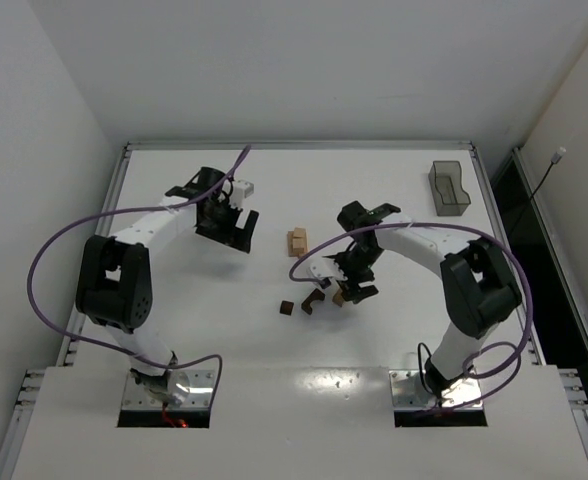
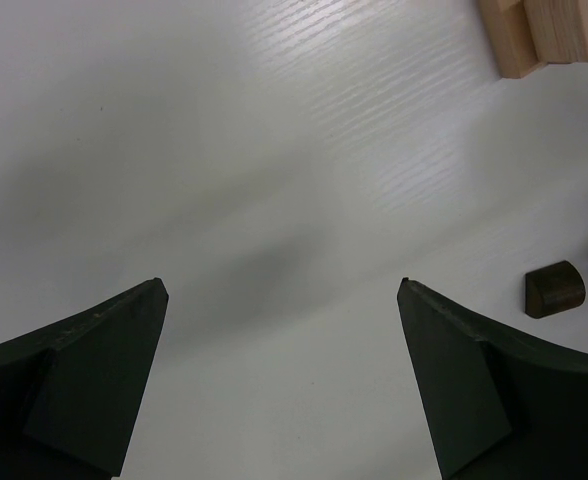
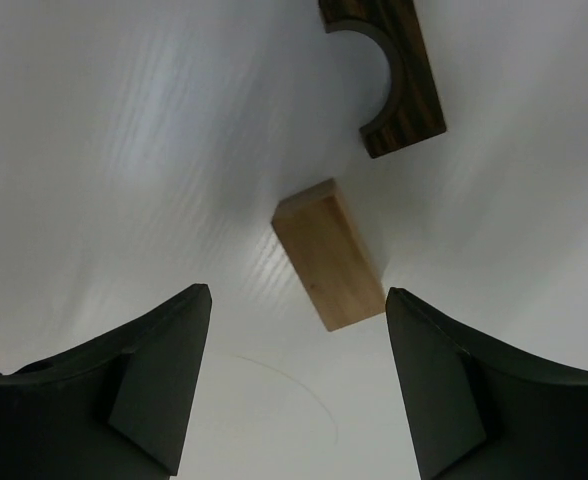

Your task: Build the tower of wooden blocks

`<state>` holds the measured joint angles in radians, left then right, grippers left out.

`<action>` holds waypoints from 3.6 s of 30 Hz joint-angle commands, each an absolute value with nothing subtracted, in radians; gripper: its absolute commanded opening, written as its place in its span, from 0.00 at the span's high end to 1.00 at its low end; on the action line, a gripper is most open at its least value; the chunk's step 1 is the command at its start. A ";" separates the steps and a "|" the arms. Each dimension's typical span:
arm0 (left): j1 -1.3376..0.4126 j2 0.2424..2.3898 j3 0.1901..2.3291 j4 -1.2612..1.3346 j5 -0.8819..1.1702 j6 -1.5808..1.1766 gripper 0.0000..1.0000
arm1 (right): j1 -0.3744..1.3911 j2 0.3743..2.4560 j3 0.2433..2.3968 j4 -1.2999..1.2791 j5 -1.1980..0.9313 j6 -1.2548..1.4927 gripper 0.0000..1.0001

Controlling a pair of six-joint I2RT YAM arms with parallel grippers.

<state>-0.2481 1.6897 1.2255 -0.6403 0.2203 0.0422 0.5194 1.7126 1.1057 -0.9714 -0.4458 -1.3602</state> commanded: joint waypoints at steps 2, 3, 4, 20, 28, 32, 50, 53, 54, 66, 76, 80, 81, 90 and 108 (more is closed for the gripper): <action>-0.255 1.706 1.261 -0.629 0.216 0.037 0.00 | 0.515 1.738 1.175 -0.936 -0.454 -1.439 0.32; -0.255 1.706 1.261 -0.629 0.216 0.037 0.00 | 0.515 1.749 1.175 -0.927 -0.454 -1.439 0.33; -0.255 1.715 1.261 -0.629 0.216 0.037 0.00 | 0.515 1.749 1.175 -0.927 -0.454 -1.448 0.33; -0.255 1.733 1.270 -0.629 0.207 0.028 0.00 | 0.557 1.796 1.144 -0.923 -0.393 -1.511 0.41; -0.246 1.743 1.279 -0.620 0.264 0.008 0.00 | 0.575 1.805 1.106 -0.896 -0.350 -1.511 0.46; -0.224 1.752 1.279 -0.620 0.319 -0.038 0.00 | 0.575 1.805 1.086 -0.887 -0.341 -1.511 0.49; -0.209 1.651 1.207 -0.600 0.112 -0.072 0.00 | 0.566 1.649 1.135 -0.922 -0.403 -1.176 1.00; -0.196 1.631 1.141 -0.600 0.071 -0.121 0.00 | 0.566 1.594 1.175 -0.865 -0.422 -0.964 1.00; -0.178 1.631 1.126 -0.589 0.109 -0.121 0.00 | 0.566 1.571 1.175 -0.829 -0.422 -0.890 1.00; -0.146 1.600 1.127 -0.586 0.135 -0.156 0.00 | 0.545 1.787 1.730 -0.822 -0.164 0.026 1.00; -0.137 1.548 1.085 -0.595 0.086 -0.138 0.00 | 0.566 1.974 1.868 -0.818 0.048 0.494 1.00; -0.137 1.548 1.074 -0.595 0.086 -0.138 0.00 | 0.566 1.985 1.859 -0.818 0.067 0.592 1.00; -0.137 1.548 1.074 -0.595 0.086 -0.138 0.00 | 0.566 1.985 1.859 -0.804 0.067 0.641 1.00; -0.137 1.568 1.074 -0.586 0.113 -0.138 0.00 | 0.584 1.957 1.755 -0.758 0.115 0.836 1.00; -0.107 1.557 1.043 -0.566 0.123 -0.138 0.00 | 0.632 2.052 1.738 -0.703 0.092 0.756 1.00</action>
